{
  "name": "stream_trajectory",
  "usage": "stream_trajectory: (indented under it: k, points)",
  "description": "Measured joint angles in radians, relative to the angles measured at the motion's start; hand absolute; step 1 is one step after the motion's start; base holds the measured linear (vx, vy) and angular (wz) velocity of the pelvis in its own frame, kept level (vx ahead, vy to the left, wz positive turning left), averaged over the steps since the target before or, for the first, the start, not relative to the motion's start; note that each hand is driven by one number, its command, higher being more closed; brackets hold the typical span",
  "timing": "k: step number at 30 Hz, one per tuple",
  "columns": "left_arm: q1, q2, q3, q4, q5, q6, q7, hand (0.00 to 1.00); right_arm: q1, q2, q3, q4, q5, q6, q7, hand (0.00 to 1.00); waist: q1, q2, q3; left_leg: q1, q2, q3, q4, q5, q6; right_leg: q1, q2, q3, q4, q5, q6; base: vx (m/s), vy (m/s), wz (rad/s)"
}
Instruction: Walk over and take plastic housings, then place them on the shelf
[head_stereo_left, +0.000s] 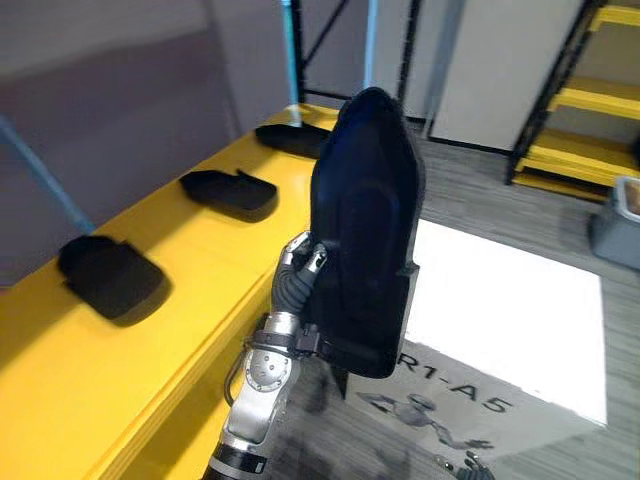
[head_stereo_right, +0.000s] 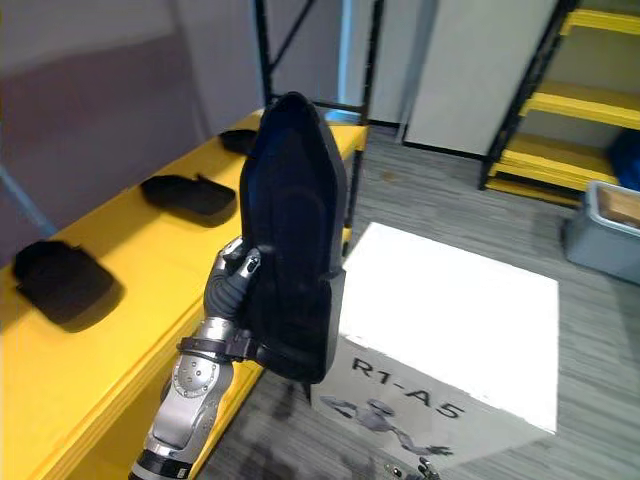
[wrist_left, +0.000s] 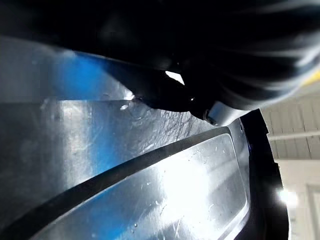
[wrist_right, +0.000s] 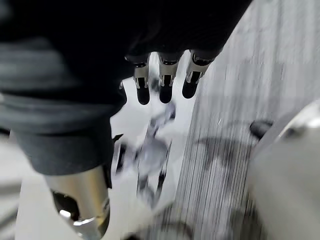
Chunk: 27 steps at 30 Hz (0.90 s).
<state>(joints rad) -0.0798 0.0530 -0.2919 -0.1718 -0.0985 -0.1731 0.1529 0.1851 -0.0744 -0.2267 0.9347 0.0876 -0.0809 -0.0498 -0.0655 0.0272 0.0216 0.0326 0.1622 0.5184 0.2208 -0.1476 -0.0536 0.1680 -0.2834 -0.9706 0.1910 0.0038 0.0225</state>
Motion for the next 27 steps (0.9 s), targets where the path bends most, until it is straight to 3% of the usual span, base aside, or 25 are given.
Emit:
stream_trajectory:
  k: [1, 7, 8, 9, 10, 11, 13, 15, 17, 18, 19, 20, 24, 25, 27]
  points:
    - [0.001, 0.000, 0.002, -0.001, 0.000, -0.002, 0.000, 1.00, -0.002, 0.008, 0.008, 0.000, -0.001, 0.000, 0.000, 0.00, 0.004, -0.003, 0.002, -0.007, -0.001, 0.000, 0.000, 0.000, 0.000, 0.005, -0.001, -0.009, 0.000, 0.010, -0.011, -0.01, 0.150, 0.54]
    - [0.067, 0.006, 0.049, -0.057, 0.006, -0.003, -0.002, 1.00, -0.029, 0.012, 0.052, -0.017, -0.029, 0.000, 0.000, 0.00, 0.025, -0.024, 0.048, -0.034, -0.041, -0.073, -0.012, -0.005, 0.025, 0.008, -0.037, 0.007, 0.050, 0.037, 0.008, 0.00, 0.097, 0.41]
    - [0.087, 0.005, 0.057, -0.065, 0.007, -0.003, 0.002, 1.00, -0.019, 0.009, 0.051, -0.023, -0.037, 0.000, 0.001, 0.00, 0.025, -0.024, 0.057, -0.040, -0.062, -0.108, -0.014, -0.005, 0.040, -0.011, -0.073, 0.086, 0.132, 0.038, 0.004, 0.07, 0.171, 0.99]
    - [0.115, -0.003, 0.058, -0.071, 0.017, -0.004, 0.013, 1.00, -0.011, -0.005, 0.049, -0.029, -0.036, -0.001, 0.003, 0.00, 0.024, -0.020, 0.061, -0.035, -0.078, -0.159, -0.021, -0.009, 0.054, -0.076, -0.103, 0.254, 0.258, 0.029, -0.032, 0.07, 0.165, 1.07]
    - [0.123, 0.001, 0.056, -0.074, 0.026, -0.006, 0.021, 1.00, -0.006, -0.006, 0.048, -0.034, -0.037, -0.003, 0.003, 0.00, 0.020, -0.014, 0.066, -0.042, -0.076, -0.192, -0.020, -0.017, 0.065, -0.116, -0.088, 0.375, 0.308, -0.009, -0.034, 0.08, 0.033, 1.34]
    - [0.123, 0.002, 0.067, -0.073, 0.042, -0.009, 0.036, 1.00, 0.002, -0.006, 0.052, -0.048, -0.037, -0.006, 0.008, 0.00, 0.020, -0.019, 0.080, -0.058, -0.078, -0.264, -0.014, -0.022, 0.072, -0.156, 0.009, 0.577, 0.318, -0.158, -0.006, 0.08, -0.086, 1.43]
    - [0.120, -0.003, 0.083, -0.074, 0.047, -0.012, 0.070, 1.00, 0.023, -0.007, 0.052, -0.053, -0.036, -0.008, 0.013, 0.00, 0.020, -0.021, 0.104, -0.064, -0.090, -0.386, -0.011, -0.029, 0.084, -0.222, 0.163, 0.795, 0.311, -0.256, -0.015, 0.06, -0.118, 1.70]
    - [0.120, -0.005, 0.083, -0.078, 0.057, -0.012, 0.088, 1.00, 0.047, -0.010, 0.061, -0.061, -0.030, -0.007, 0.014, 0.00, 0.020, -0.020, 0.119, -0.049, -0.104, -0.507, -0.008, -0.033, 0.081, -0.296, 0.236, 0.870, 0.329, -0.259, -0.012, 0.06, -0.146, 1.76]
    - [0.121, -0.005, 0.076, -0.098, 0.066, -0.012, 0.097, 1.00, 0.062, -0.019, 0.094, -0.081, -0.022, -0.007, 0.015, 0.00, 0.020, -0.025, 0.119, -0.043, -0.107, -0.606, -0.001, -0.041, 0.067, -0.355, 0.262, 0.914, 0.322, -0.256, -0.007, 0.10, -0.239, 1.79]
    - [0.121, -0.005, 0.071, -0.120, 0.065, -0.012, 0.103, 1.00, 0.075, -0.016, 0.112, -0.104, -0.021, -0.008, 0.016, 0.00, 0.018, -0.040, 0.115, -0.052, -0.119, -0.657, 0.018, -0.051, 0.052, -0.376, 0.256, 0.942, 0.286, -0.251, -0.006, 0.13, -0.332, 2.09]
    - [0.124, -0.002, 0.067, -0.166, 0.065, -0.013, 0.104, 1.00, 0.102, -0.003, 0.136, -0.136, -0.019, -0.009, 0.019, 0.00, 0.018, -0.096, 0.104, -0.073, -0.160, -0.705, 0.065, -0.080, 0.022, -0.375, 0.207, 0.973, 0.195, -0.175, -0.004, 0.13, -0.352, 1.82]
    - [0.135, -0.019, 0.070, -0.181, 0.065, -0.027, 0.106, 1.00, 0.096, -0.002, 0.146, -0.135, -0.020, -0.007, 0.024, 0.00, 0.029, -0.095, 0.109, -0.080, -0.155, -0.729, 0.107, -0.112, 0.008, -0.369, 0.191, 0.925, 0.236, -0.169, 0.019, 0.15, -0.338, 1.54]
    - [0.168, -0.084, 0.069, -0.211, 0.063, -0.034, 0.085, 1.00, 0.081, -0.030, 0.150, -0.163, -0.015, -0.009, 0.030, 0.00, 0.031, -0.048, 0.085, -0.106, -0.047, -0.598, 0.111, -0.089, -0.015, -0.269, 0.205, 0.726, 0.163, -0.197, -0.002, 0.21, -0.240, 1.40]
    - [0.171, -0.084, 0.069, -0.211, 0.062, -0.038, 0.083, 1.00, 0.068, -0.018, 0.149, -0.171, -0.014, -0.010, 0.032, 0.00, 0.039, -0.049, 0.084, -0.086, -0.028, -0.541, 0.066, -0.061, -0.033, -0.247, 0.204, 0.703, 0.147, -0.198, -0.005, 0.15, -0.139, 0.87]
    - [0.180, -0.068, 0.070, -0.210, 0.063, -0.039, 0.082, 1.00, 0.043, -0.016, 0.147, -0.162, -0.013, -0.012, 0.032, 0.00, 0.038, -0.054, 0.077, -0.079, -0.018, -0.459, 0.033, -0.033, -0.032, -0.216, 0.197, 0.674, 0.106, -0.197, -0.006, 0.12, -0.046, 0.61]
